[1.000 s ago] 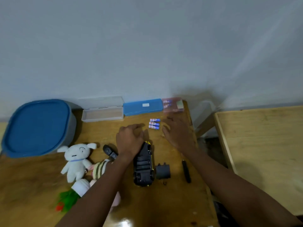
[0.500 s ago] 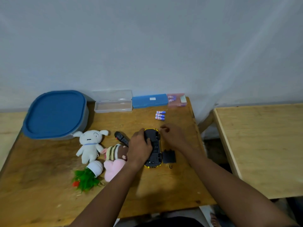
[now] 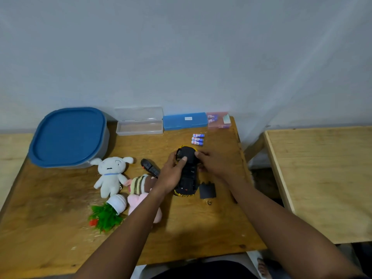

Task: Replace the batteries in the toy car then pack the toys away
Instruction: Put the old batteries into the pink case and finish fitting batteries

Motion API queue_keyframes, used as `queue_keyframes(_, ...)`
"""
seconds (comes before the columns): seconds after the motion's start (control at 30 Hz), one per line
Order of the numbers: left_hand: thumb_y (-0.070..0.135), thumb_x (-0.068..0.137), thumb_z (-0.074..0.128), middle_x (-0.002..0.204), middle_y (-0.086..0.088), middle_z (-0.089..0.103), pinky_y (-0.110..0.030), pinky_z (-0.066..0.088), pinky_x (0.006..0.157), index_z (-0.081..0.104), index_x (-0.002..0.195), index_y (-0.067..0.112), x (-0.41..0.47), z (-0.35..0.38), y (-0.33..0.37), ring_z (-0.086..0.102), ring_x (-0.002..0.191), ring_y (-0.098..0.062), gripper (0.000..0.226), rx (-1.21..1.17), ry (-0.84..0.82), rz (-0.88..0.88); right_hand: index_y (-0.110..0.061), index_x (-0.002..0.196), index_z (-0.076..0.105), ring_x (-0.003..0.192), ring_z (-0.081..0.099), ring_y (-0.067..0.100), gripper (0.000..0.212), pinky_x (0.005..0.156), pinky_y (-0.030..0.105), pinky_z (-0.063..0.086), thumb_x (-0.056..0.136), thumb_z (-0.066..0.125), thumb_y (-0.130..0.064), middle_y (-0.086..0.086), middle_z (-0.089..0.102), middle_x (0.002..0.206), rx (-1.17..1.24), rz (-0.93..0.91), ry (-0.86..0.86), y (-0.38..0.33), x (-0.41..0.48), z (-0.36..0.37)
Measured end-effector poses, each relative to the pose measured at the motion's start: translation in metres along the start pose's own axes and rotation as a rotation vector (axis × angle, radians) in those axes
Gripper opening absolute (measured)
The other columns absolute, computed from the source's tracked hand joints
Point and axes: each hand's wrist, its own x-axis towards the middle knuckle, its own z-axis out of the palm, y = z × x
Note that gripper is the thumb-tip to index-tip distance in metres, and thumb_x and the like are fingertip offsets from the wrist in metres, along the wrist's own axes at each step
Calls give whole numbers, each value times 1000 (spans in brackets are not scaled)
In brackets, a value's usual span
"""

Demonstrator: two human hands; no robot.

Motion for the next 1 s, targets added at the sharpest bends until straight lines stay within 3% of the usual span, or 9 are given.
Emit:
queue_keyframes(0.13, 33, 105, 48, 120, -13, 69, -37, 61, 73, 52, 129, 23, 1, 2, 13, 72, 100, -26, 26, -253, 46, -20, -8, 105, 69, 70, 65, 15, 35, 70, 34, 59, 102, 50, -37, 9, 71, 95, -47, -41, 76, -12, 18, -5)
queue_keyframes(0.2, 34, 105, 45, 121, -15, 69, -39, 61, 73, 52, 132, 21, 1, 2, 16, 71, 102, -29, 30, -372, 70, -60, -7, 94, 71, 76, 63, 17, 30, 79, 39, 54, 101, 51, -29, 10, 70, 91, -399, -203, 232, -10, 32, -9)
queue_keyframes(0.27, 38, 106, 42, 119, -13, 70, -38, 61, 72, 52, 134, 20, 0, 1, 15, 72, 100, -29, 35, -446, 88, -104, -12, 109, 73, 96, 64, 22, 25, 88, 37, 50, 99, 54, -24, 10, 70, 109, -736, -329, 307, -5, 45, -12)
queue_keyframes(0.33, 42, 105, 40, 113, -14, 73, -36, 61, 68, 58, 129, 17, -1, 1, 14, 73, 93, -28, 39, -502, 94, -142, -15, 118, 71, 102, 63, 24, 27, 85, 33, 49, 96, 58, -25, 8, 67, 116, -884, -429, 329, -2, 55, -13)
queue_keyframes(0.43, 45, 104, 40, 105, -15, 74, -39, 60, 76, 67, 119, 13, -2, 2, 10, 73, 90, -29, 44, -559, 108, -173, -16, 106, 74, 87, 63, 22, 20, 65, 25, 40, 91, 64, -26, 5, 67, 103, -978, -515, 368, -2, 64, -13)
queue_keyframes(0.57, 47, 102, 41, 104, -16, 73, -48, 52, 91, 72, 113, 13, 1, 5, 7, 70, 92, -31, 48, -616, 97, -183, -17, 96, 74, 78, 62, 22, 17, 58, 24, 31, 86, 66, -28, 2, 66, 97, -1086, -556, 380, 1, 67, -16)
queue_keyframes(0.73, 49, 101, 42, 100, -14, 72, -40, 58, 77, 68, 120, 9, 0, 9, 5, 70, 85, -28, 52, -671, 90, -184, -14, 100, 72, 80, 63, 25, 23, 60, 29, 44, 85, 63, -29, 5, 64, 106, -1097, -528, 326, 7, 71, -16)
queue_keyframes(0.8, 49, 101, 42, 98, -14, 72, -38, 60, 73, 68, 121, 8, -2, 9, 5, 71, 81, -27, 52, -671, 77, -183, -13, 100, 73, 78, 63, 25, 22, 60, 28, 43, 85, 64, -26, 5, 64, 105, -1089, -523, 331, 5, 71, -15)
queue_keyframes(1.0, 48, 102, 41, 94, -12, 73, -37, 59, 72, 80, 102, 17, -7, 2, -1, 70, 79, -26, 50, -651, 41, -184, -6, 101, 73, 77, 63, 23, 23, 62, 30, 51, 87, 67, -23, 8, 67, 99, -1133, -558, 348, 1, 76, -13)
